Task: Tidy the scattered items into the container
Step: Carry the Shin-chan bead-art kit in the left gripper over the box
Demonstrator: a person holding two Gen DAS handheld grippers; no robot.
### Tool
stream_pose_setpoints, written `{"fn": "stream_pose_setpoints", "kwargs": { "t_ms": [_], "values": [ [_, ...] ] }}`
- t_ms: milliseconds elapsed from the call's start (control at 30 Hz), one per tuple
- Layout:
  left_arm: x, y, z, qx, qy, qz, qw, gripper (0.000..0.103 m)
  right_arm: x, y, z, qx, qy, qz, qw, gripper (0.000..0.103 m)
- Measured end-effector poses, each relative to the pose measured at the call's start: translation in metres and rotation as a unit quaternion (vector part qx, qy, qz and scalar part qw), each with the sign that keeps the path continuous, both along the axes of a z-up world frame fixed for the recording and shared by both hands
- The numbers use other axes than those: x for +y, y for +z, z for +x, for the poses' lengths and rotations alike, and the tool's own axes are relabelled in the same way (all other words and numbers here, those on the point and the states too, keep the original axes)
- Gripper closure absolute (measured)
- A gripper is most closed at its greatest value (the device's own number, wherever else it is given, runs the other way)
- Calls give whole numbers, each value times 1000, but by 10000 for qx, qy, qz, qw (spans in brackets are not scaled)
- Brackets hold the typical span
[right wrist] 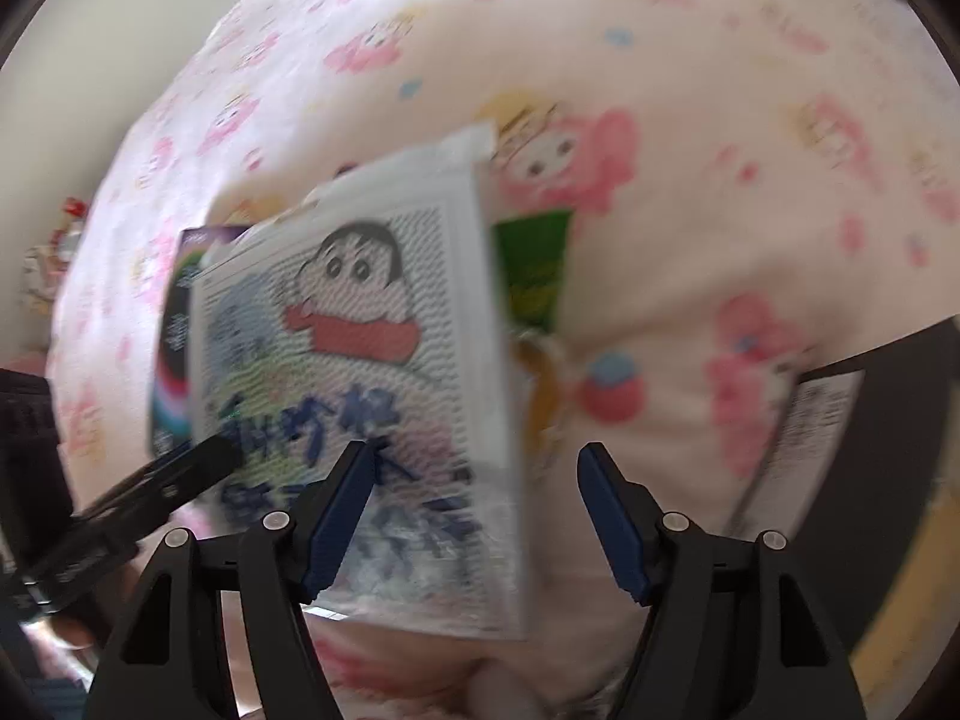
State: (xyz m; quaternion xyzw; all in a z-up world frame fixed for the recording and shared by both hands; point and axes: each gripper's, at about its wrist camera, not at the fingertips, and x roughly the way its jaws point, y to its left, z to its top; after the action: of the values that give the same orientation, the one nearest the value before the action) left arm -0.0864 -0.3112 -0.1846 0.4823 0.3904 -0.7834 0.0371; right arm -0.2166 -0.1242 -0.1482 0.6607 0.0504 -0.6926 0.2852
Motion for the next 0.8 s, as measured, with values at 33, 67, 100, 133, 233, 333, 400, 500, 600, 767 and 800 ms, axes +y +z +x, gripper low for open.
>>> {"fn": "stream_pose_setpoints", "kwargs": {
  "t_ms": [33,67,100,133,233,333,400,500,600,767,800],
  "values": [
    [1,3,-1,18,33,82,10000,47,-2,-2,0,-187,14,-134,9997,36],
    [2,9,-2,9,50,97,9999,47,-3,1,1,-122,10,-161,9998,42],
    [4,18,-2,25,33,32,10000,47,-3,6,3,25,-2,-132,9999,43],
    [4,31,0,88,-13,-88,9999,47,-3,15,5,146,-32,-195,9997,45],
    [11,72,3,444,-167,-259,9985,46,12,46,17,571,-159,-615,9963,52],
    [28,115,5,808,-491,-356,9949,48,34,84,31,946,-447,-985,9896,52],
    [49,140,2,999,-733,-559,9907,48,54,105,44,1188,-639,-1165,9840,52],
    [91,164,2,1227,-1112,-622,9842,54,114,130,68,1502,-1002,-1323,9746,52],
    [138,169,-18,1295,-1622,-566,9766,56,176,135,76,1533,-1485,-1433,9664,52],
    [251,156,-21,985,-2382,-620,9642,56,281,111,99,1302,-2292,-1289,9560,52],
    [270,152,-24,847,-2536,-627,9615,56,298,106,102,1279,-2419,-1232,9539,52]
  ]
}}
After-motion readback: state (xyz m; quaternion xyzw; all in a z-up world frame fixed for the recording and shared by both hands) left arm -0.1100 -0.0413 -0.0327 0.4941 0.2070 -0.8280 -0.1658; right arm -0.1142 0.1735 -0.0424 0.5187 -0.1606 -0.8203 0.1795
